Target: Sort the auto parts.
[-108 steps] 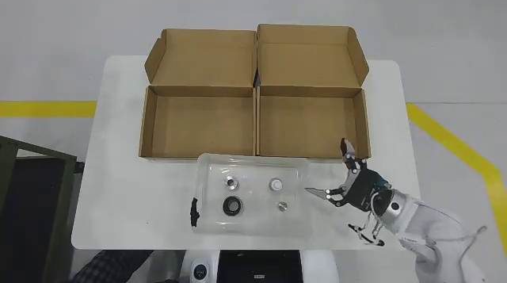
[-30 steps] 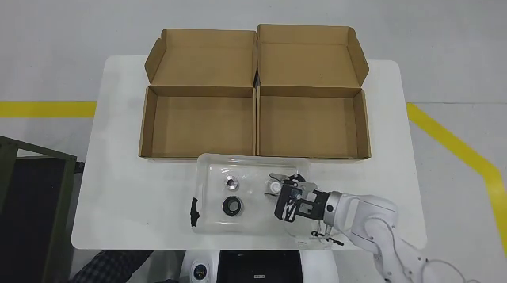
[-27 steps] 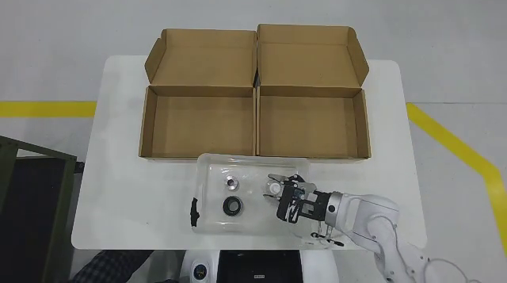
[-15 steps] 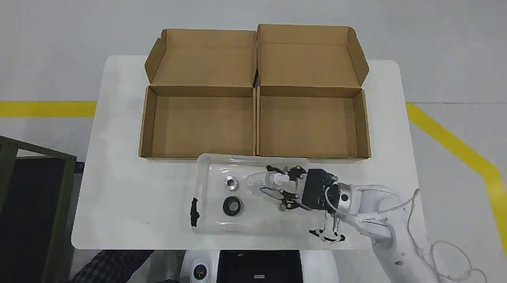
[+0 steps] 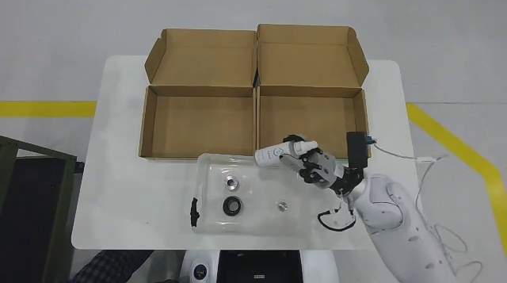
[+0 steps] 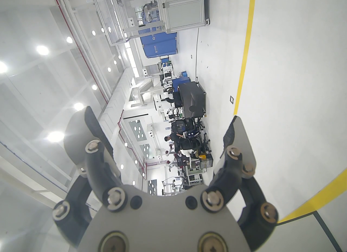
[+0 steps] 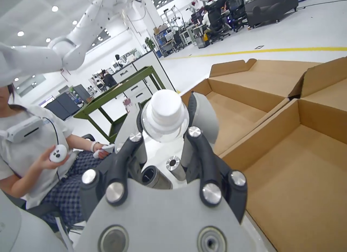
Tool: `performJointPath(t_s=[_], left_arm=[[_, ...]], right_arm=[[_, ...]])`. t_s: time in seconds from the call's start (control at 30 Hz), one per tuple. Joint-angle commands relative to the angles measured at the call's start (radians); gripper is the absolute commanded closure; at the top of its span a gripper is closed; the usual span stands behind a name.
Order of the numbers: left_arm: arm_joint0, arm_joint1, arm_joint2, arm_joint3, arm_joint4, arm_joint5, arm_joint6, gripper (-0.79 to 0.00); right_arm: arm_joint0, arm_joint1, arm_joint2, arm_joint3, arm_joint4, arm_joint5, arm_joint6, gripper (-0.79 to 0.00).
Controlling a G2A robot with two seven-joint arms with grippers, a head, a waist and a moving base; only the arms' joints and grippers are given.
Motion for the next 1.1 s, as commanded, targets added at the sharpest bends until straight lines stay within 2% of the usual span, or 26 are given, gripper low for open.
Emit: performJointPath(t_s=[0.0, 0.2, 0.5, 0.7, 1.07], left_arm=[[0.000, 0.000, 0.000, 0.000, 0.000, 0.000, 0.000, -0.785], [0.000, 0.000, 0.000, 0.000, 0.000, 0.000, 0.000, -0.785], [0.000, 0.000, 0.000, 0.000, 0.000, 0.000, 0.000, -0.785], [0.000, 0.000, 0.000, 0.000, 0.000, 0.000, 0.000, -0.785], [0.000, 0.000, 0.000, 0.000, 0.000, 0.000, 0.000, -0.785]], right_arm=[[-0.001, 0.001, 0.012, -0.002, 0.033, 0.014, -0.002, 0.000], [-0.010, 0.003, 0.042, -0.017, 0.086, 0.037, -0.015, 0.000], [-0.024, 0.002, 0.074, -0.046, 0.084, 0.062, -0.039, 0.000], [-0.033, -0.001, 0.098, -0.085, -0.037, 0.089, -0.088, 0.000], [0.009, -0.015, 0.064, -0.080, -0.329, 0.289, -0.141, 0.000]])
